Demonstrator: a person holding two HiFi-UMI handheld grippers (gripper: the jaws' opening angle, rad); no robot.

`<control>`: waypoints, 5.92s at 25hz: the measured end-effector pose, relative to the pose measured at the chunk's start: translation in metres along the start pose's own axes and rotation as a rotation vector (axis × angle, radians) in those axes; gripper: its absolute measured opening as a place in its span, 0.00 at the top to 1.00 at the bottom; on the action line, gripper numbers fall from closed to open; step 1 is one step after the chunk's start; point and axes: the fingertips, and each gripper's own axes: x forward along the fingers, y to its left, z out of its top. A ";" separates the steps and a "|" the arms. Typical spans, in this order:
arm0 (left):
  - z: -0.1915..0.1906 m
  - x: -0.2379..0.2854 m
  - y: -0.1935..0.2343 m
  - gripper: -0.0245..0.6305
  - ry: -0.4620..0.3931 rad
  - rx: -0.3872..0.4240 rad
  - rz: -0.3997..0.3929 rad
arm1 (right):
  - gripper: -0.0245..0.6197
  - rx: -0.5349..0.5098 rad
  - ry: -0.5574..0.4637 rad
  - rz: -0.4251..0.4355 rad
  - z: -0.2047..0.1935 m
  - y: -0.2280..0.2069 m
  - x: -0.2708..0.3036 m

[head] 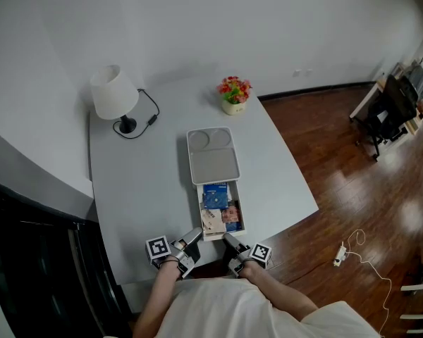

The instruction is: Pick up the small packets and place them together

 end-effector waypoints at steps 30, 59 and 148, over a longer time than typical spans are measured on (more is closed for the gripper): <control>0.014 0.007 -0.036 0.60 0.007 0.226 -0.043 | 0.63 -1.150 0.232 0.047 0.005 0.149 0.008; 0.081 -0.029 -0.135 0.25 -0.325 1.609 0.444 | 0.44 -1.667 0.054 0.196 0.018 0.263 0.036; 0.050 -0.034 -0.104 0.29 -0.250 1.490 0.465 | 0.75 -2.271 0.907 -0.372 0.160 0.143 0.171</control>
